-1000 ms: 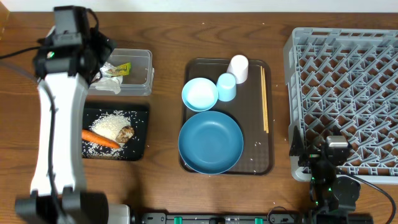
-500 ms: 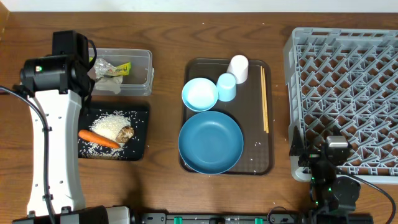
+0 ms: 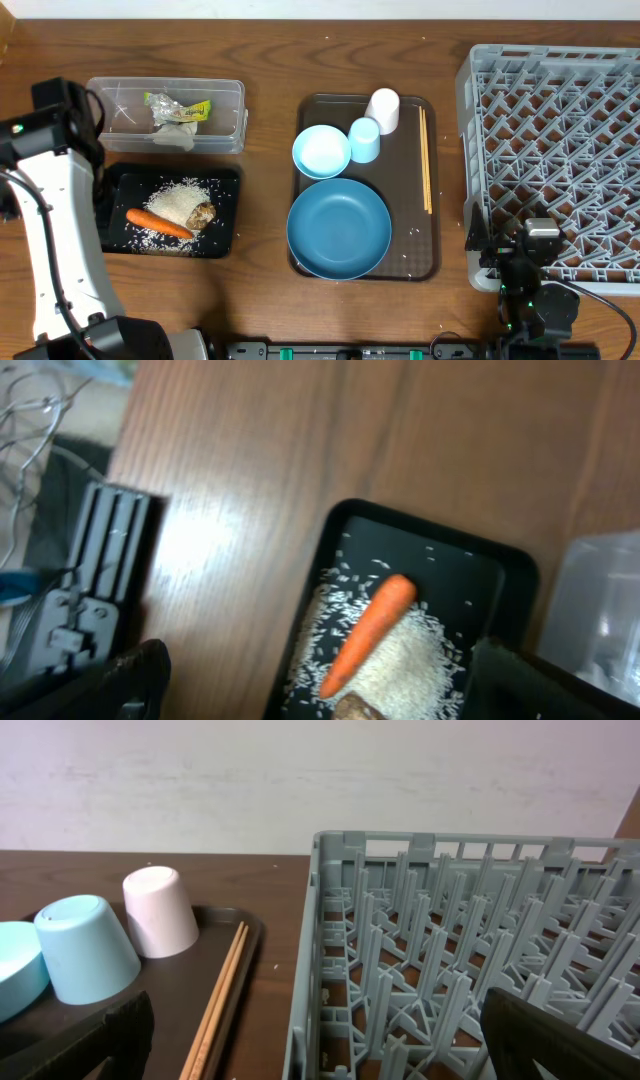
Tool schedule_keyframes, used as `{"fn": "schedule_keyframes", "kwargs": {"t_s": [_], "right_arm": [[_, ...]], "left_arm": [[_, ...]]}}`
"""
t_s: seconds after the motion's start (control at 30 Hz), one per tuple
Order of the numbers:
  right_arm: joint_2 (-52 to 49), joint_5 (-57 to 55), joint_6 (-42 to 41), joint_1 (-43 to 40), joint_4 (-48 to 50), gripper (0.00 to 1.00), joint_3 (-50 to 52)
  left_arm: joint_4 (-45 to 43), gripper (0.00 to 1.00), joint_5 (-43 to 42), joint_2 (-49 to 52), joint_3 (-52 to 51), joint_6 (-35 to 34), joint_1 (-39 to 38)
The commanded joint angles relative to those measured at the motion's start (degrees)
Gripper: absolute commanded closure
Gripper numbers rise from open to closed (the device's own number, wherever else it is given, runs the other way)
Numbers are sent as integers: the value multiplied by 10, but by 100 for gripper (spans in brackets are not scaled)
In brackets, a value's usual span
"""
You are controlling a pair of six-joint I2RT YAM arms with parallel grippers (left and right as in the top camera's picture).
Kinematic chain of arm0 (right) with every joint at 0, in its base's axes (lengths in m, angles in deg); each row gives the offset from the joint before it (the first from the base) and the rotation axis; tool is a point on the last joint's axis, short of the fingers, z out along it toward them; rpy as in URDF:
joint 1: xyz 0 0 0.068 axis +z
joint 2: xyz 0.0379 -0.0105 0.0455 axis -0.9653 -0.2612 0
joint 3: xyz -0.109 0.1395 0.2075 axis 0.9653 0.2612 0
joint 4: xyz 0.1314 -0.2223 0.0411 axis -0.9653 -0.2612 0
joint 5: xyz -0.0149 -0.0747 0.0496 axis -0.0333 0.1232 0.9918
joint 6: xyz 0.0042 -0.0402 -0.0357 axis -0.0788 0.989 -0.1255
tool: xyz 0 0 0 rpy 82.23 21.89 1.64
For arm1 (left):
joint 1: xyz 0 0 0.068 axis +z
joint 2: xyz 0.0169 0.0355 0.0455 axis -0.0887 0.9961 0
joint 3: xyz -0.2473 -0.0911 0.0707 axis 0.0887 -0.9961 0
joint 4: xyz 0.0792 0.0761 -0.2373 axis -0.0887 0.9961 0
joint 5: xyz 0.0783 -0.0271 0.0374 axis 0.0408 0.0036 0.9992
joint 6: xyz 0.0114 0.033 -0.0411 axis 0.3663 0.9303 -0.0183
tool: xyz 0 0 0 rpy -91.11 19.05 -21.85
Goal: Sort waste into correct bins and load items into the dishwasher rack
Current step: 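Release the wrapper into the clear bin and pull the left gripper back, then move the right gripper from the rack toward the blue plate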
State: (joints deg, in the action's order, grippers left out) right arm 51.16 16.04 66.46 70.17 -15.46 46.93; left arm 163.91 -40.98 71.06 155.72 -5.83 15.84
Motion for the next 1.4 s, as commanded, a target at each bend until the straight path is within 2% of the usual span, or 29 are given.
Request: {"fn": "schedule_keyframes", "kwargs": {"t_s": [0.0, 0.47, 0.57, 0.63, 0.77, 0.87, 0.97, 1.17, 1.37], "right_arm": [[3, 1, 9, -9, -1, 1, 2], [3, 1, 8, -9, 3, 1, 2], [3, 40, 8, -9, 14, 1, 2], [3, 114, 4, -9, 22, 1, 2], [3, 340, -101, -9, 64, 1, 2], [3, 425, -158, -9, 136, 1, 2], [3, 464, -223, -9, 198, 1, 2], [3, 476, -356, -9, 259, 1, 2], [3, 466, -367, -9, 292, 1, 2]], "left_arm": [[19, 2, -14, 3, -2, -16, 15], [18, 2, -14, 3, -2, -16, 17], [18, 2, -14, 3, -2, -16, 17], [18, 2, -14, 3, -2, -16, 17], [18, 2, -14, 3, -2, -16, 17], [18, 2, -14, 3, -2, -16, 17], [18, 2, -14, 3, -2, -16, 17], [18, 2, -14, 3, -2, -16, 17], [18, 2, -14, 3, -2, -16, 17]]}}
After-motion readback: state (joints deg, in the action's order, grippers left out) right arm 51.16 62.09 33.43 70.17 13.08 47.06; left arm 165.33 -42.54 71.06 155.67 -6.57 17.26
